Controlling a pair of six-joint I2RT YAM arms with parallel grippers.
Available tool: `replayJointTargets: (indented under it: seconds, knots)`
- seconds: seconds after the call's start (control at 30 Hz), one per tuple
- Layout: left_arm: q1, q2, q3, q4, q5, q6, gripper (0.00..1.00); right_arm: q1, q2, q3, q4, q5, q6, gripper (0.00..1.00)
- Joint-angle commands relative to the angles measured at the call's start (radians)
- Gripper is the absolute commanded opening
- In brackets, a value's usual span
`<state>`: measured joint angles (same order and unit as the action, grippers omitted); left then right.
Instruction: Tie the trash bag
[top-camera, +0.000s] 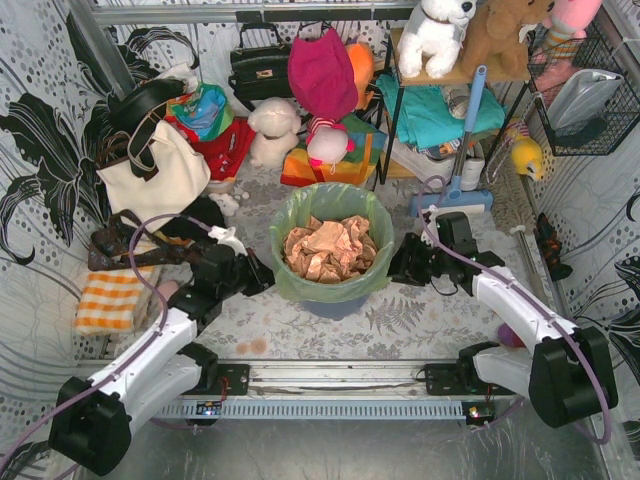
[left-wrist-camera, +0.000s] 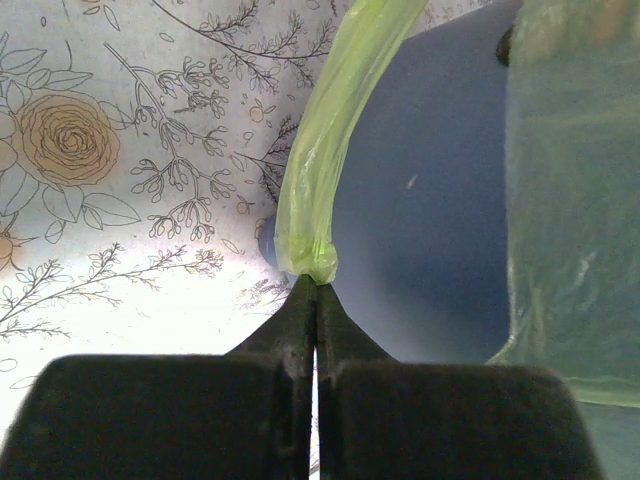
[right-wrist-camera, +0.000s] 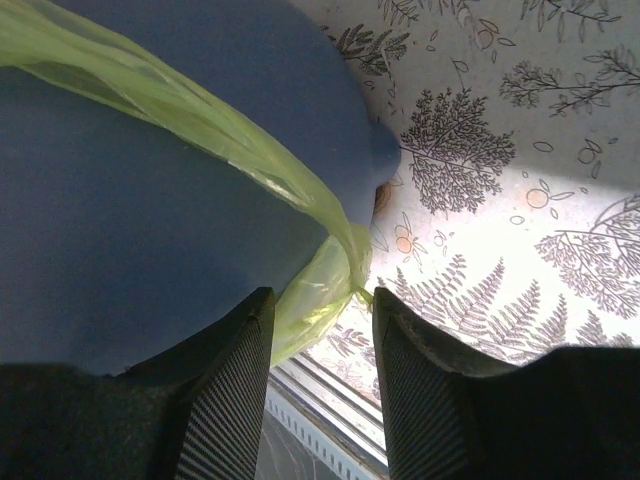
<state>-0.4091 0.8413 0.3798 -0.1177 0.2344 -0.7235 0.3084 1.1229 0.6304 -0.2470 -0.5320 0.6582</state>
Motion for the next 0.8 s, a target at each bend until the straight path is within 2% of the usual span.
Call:
replayJointTargets:
  seconds: [0.0, 0.27, 0.33, 0.4, 0.43, 0.47, 0.77]
  knots:
    - [0.005, -0.031, 0.059, -0.079, -0.017, 0.044, 0.00, 0.022, 0.033, -0.035, 0.105, -0.011, 0.041, 0.44]
    - [0.004, -0.075, 0.126, -0.186, -0.011, 0.059, 0.00, 0.035, 0.113, -0.086, 0.231, 0.003, 0.062, 0.41]
    - [0.005, -0.090, 0.139, -0.209, -0.014, 0.049, 0.00, 0.035, 0.120, -0.084, 0.220, 0.022, 0.056, 0.33]
    - [0.005, -0.112, 0.160, -0.253, -0.047, 0.033, 0.00, 0.035, 0.098, -0.083, 0.200, 0.042, 0.054, 0.16]
    - [0.004, -0.129, 0.174, -0.279, -0.094, 0.020, 0.00, 0.035, 0.077, -0.080, 0.185, 0.055, 0.052, 0.05]
    - [0.004, -0.148, 0.183, -0.302, -0.124, 0.006, 0.00, 0.035, 0.057, -0.073, 0.156, 0.075, 0.049, 0.00]
    - [0.004, -0.268, 0.328, -0.506, -0.306, -0.022, 0.00, 0.035, -0.119, 0.060, -0.203, 0.231, -0.019, 0.00]
